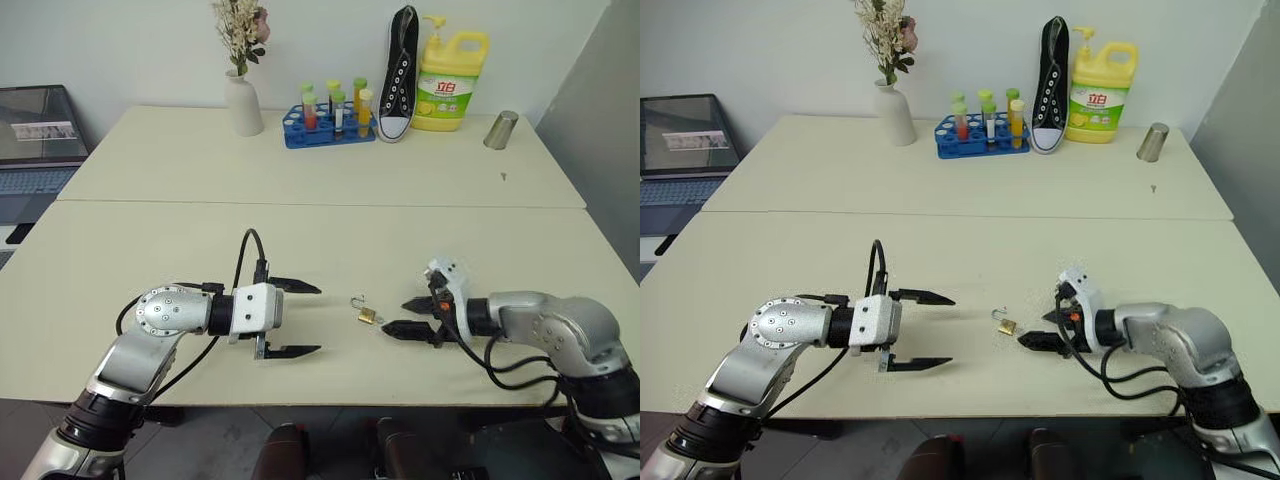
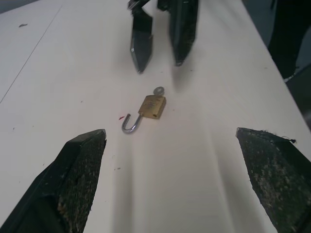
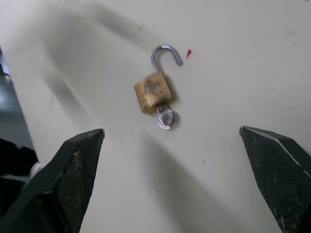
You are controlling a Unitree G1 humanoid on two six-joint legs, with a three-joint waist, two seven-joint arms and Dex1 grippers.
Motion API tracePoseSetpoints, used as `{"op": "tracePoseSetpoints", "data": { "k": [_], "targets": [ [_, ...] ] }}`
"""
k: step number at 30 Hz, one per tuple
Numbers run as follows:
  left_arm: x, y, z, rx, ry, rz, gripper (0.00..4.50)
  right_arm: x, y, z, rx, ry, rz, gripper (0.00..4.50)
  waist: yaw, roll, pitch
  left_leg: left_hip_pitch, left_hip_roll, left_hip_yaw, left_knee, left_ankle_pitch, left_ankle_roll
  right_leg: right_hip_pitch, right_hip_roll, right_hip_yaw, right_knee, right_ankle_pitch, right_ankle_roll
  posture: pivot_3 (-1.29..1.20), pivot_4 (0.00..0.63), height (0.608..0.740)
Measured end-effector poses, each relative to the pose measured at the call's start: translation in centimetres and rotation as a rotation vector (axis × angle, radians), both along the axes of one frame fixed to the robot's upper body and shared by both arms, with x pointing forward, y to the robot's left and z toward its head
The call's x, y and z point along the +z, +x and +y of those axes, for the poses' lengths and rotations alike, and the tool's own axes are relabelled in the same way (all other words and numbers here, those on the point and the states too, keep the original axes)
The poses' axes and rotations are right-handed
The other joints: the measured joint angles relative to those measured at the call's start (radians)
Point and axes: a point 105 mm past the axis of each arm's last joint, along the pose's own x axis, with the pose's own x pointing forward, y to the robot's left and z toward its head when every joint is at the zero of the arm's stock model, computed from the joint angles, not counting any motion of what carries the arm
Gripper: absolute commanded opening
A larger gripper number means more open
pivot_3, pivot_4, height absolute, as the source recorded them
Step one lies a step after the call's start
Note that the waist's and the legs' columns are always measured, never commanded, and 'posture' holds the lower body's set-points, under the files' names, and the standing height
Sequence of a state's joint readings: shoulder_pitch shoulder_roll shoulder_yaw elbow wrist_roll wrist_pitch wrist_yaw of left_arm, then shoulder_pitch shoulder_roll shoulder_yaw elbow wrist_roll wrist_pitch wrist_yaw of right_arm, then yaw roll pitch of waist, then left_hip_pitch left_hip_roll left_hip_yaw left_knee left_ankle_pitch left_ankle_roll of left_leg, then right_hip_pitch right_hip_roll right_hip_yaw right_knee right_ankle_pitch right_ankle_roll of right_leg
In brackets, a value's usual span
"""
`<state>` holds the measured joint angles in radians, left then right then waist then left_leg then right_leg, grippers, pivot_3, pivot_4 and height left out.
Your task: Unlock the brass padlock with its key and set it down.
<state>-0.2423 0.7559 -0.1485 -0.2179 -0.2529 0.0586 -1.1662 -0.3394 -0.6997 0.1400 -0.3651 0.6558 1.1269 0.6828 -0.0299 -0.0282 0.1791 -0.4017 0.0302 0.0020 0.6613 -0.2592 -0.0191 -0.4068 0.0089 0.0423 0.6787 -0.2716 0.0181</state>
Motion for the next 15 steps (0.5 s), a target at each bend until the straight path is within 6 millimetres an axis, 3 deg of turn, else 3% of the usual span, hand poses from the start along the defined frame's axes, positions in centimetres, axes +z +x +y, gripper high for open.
{"op": "tracePoseSetpoints", "data": {
  "k": [6,10,15],
  "targets": [
    [-0.7,0.2,1.1,0.073,0.045,0.11,4.5,0.9,-2.0,0.5,0.099,0.004,-0.122,4.48,-0.005,0.0,0.0,0.001,0.002,0.0,0.0,0.0,0.0,0.0,0.004,0.0,0.001,0.0,0.0,0.0,0.15,0.74],
    [-0.7,0.1,1.7,0.067,0.073,0.128,4.5,3.4,-1.6,-0.1,0.074,0.034,-0.268,4.48,-0.001,0.0,0.0,0.001,0.001,0.0,0.0,0.0,0.0,0.0,0.004,0.0,0.0,0.0,0.0,0.0,0.15,0.74],
    [-0.7,-0.2,1.7,0.05,0.074,0.146,4.5,3.6,-1.8,-0.7,0.07,0.007,-0.318,4.48,0.0,0.0,0.0,0.0,0.001,0.0,0.0,0.0,0.0,0.0,0.003,0.001,0.0,0.0,0.0,0.0,0.15,0.74]
  ]
}}
